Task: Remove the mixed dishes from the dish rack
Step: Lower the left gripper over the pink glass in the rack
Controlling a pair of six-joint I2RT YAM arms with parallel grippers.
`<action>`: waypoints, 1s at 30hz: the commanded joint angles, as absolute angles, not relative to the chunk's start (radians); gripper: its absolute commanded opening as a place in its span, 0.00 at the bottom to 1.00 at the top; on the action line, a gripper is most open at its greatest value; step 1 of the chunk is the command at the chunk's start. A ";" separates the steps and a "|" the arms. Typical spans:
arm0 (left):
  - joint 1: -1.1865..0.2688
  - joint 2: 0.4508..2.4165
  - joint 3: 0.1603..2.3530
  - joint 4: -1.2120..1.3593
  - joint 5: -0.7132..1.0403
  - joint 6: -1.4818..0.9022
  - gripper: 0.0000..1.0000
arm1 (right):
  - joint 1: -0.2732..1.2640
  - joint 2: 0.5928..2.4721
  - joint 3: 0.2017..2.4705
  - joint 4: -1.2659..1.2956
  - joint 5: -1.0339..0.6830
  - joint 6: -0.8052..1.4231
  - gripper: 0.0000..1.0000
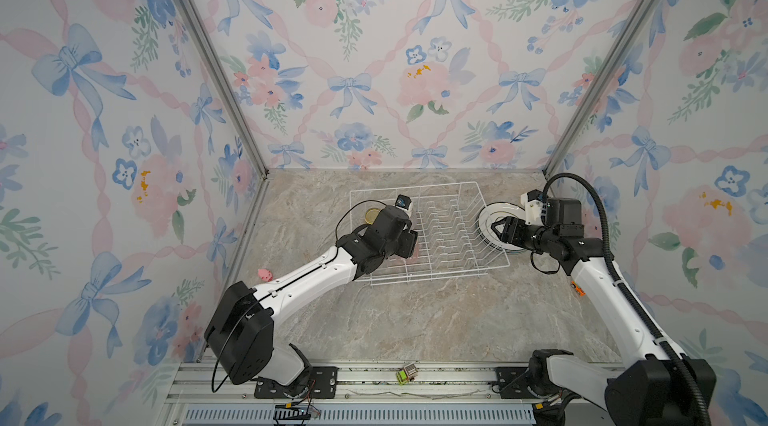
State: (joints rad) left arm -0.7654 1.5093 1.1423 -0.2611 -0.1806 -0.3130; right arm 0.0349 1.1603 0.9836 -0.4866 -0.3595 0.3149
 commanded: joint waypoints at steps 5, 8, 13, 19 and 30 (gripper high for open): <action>-0.765 1.596 1.225 -0.378 -0.131 -0.292 0.70 | 0.044 1.163 0.992 -0.456 -0.385 0.323 0.66; -0.763 1.628 1.239 -0.391 -0.117 -0.290 0.71 | 0.043 1.173 0.982 -0.437 -0.396 0.327 0.66; -0.748 1.676 1.254 -0.391 -0.077 -0.285 0.75 | 0.043 1.186 0.970 -0.420 -0.407 0.333 0.66; -0.730 1.721 1.261 -0.390 -0.065 -0.280 0.75 | 0.040 1.185 0.963 -0.413 -0.412 0.333 0.66; -0.746 1.688 1.263 -0.387 -0.146 -0.262 0.76 | 0.034 1.195 0.956 -0.404 -0.420 0.337 0.67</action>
State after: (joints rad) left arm -0.7345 1.7046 1.2686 -0.3367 -0.1085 -0.2817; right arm 0.0345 1.1831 0.9718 -0.4210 -0.4038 0.3264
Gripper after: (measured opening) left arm 0.759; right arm 0.666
